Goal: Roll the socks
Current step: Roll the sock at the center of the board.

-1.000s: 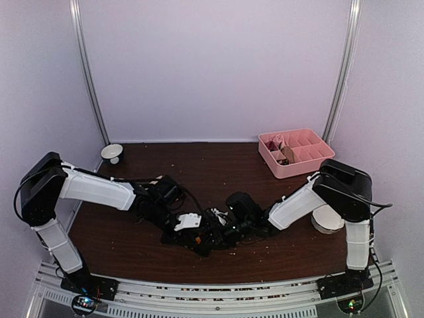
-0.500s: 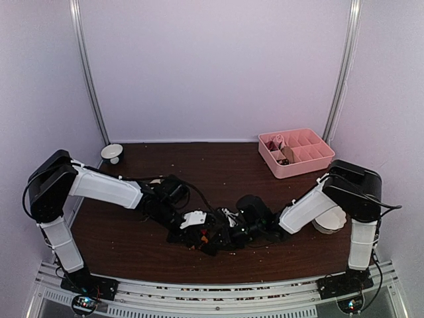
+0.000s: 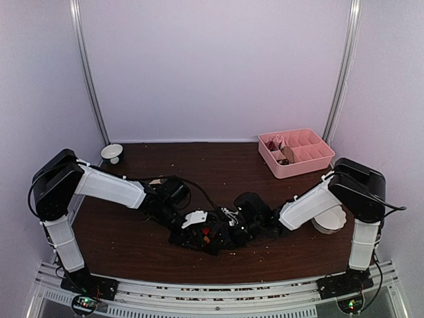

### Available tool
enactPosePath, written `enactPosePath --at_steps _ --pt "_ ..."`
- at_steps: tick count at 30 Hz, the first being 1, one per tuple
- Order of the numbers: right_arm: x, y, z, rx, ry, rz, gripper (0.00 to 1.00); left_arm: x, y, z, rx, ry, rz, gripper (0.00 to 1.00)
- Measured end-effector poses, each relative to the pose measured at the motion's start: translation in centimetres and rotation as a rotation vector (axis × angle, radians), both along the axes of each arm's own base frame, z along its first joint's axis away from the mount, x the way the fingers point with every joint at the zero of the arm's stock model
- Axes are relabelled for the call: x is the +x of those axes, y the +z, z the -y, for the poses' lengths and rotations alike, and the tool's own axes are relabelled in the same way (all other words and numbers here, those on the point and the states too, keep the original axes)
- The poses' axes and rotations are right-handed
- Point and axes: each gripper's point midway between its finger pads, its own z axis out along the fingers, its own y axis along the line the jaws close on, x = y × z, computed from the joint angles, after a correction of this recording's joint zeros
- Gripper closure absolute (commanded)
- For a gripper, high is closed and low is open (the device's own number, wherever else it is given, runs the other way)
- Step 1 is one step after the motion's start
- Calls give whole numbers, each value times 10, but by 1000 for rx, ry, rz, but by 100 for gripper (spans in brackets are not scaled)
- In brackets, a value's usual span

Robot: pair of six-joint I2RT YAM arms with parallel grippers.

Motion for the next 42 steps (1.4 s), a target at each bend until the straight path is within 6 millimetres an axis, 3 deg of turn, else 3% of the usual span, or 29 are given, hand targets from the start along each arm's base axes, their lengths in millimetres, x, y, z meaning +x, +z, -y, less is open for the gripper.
enactPosePath --at_steps 3,11,13,21,23,25,26,33,36,40,42 --pt "0 0 0 -5 3 1 94 0 0 0 2 0 -6 98" --pt "6 5 6 -9 -16 36 68 6 -4 5 9 2 -15 100" --pt "10 8 10 -15 -26 47 66 5 -4 7 7 -2 -16 100" --pt "44 10 46 -107 -112 88 67 1 -4 11 3 -30 6 100" --pt "52 10 57 -137 -134 100 74 -2 -4 13 2 -42 11 100" --pt "58 10 62 -164 -139 107 88 -5 -5 14 2 -54 15 100" --pt "63 11 60 -172 -136 113 99 -6 -5 14 2 -61 19 100" --pt "90 27 4 -112 -76 167 100 -8 -5 15 1 -75 28 100" --pt "86 23 -12 -86 -47 158 100 -8 -5 15 0 -78 31 100" --pt "76 3 -20 -86 -22 121 100 -8 -5 16 -2 -82 35 100" --pt "77 3 -24 -71 -21 119 100 -8 -4 16 -4 -84 40 100"
